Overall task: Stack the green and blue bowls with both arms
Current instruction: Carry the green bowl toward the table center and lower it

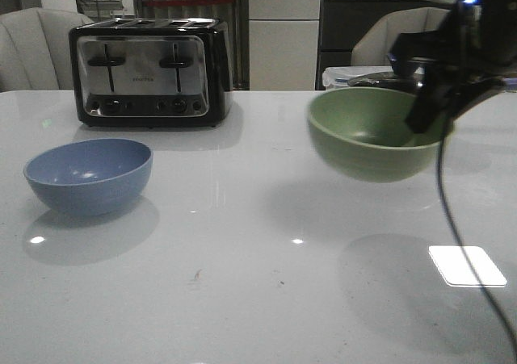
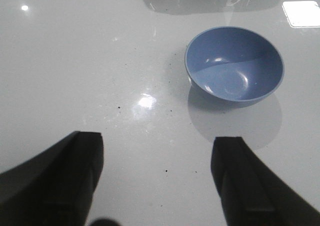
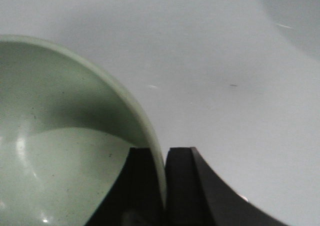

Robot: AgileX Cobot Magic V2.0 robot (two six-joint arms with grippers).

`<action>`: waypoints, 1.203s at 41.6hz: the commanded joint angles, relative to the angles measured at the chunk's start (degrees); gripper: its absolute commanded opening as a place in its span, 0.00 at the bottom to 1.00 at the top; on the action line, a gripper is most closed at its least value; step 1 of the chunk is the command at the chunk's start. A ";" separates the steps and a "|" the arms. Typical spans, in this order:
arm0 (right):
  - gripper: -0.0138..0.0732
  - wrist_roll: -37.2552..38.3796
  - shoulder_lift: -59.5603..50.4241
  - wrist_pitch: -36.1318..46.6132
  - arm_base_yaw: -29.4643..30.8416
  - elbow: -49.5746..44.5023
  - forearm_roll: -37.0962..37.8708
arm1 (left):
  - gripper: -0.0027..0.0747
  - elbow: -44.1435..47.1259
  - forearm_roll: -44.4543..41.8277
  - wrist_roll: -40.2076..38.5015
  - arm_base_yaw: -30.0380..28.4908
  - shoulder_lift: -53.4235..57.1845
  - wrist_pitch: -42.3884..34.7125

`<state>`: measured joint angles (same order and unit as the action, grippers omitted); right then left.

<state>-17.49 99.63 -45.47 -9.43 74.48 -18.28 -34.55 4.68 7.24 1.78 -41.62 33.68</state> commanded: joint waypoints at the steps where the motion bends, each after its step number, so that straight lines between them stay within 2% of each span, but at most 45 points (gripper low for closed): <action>1: 0.22 -0.79 -2.17 1.25 -6.25 1.79 -1.01 | 0.69 -1.85 0.60 -0.13 0.40 -0.18 -4.40; 6: 0.22 -0.79 0.04 1.91 -12.79 1.74 -1.01 | 0.69 -1.85 0.60 -0.13 0.40 -0.18 -4.40; 11: 0.22 -0.79 2.14 3.24 -16.86 1.74 -0.97 | 0.69 -1.85 0.60 -0.13 0.40 -0.18 -4.40; 25: 0.23 -0.79 6.42 6.95 -17.56 1.74 1.98 | 0.69 -1.85 0.60 -0.13 0.40 -0.18 -4.40; 28: 0.29 -0.72 6.66 7.30 -17.51 1.74 2.86 | 0.69 -1.85 0.60 -0.13 0.40 -0.18 -4.40; 34: 0.51 -0.67 6.66 8.22 -16.65 1.74 3.60 | 0.69 -1.85 0.60 -0.13 0.40 -0.18 -4.40; 39: 0.64 -0.67 6.19 8.52 -15.98 1.74 3.60 | 0.69 -1.85 0.60 -0.13 0.40 -0.18 -4.40; 41: 0.66 -0.67 5.49 8.44 -15.90 1.74 3.60 | 0.69 -1.85 0.60 -0.13 0.40 -0.18 -4.40; 50: 0.66 -0.67 -2.15 8.27 -16.24 1.27 3.21 | 0.69 -1.85 0.60 -0.13 0.40 -0.18 -4.40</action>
<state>-17.62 104.86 -38.88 -25.47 74.48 -14.46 -34.55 4.68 7.24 1.78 -41.62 33.68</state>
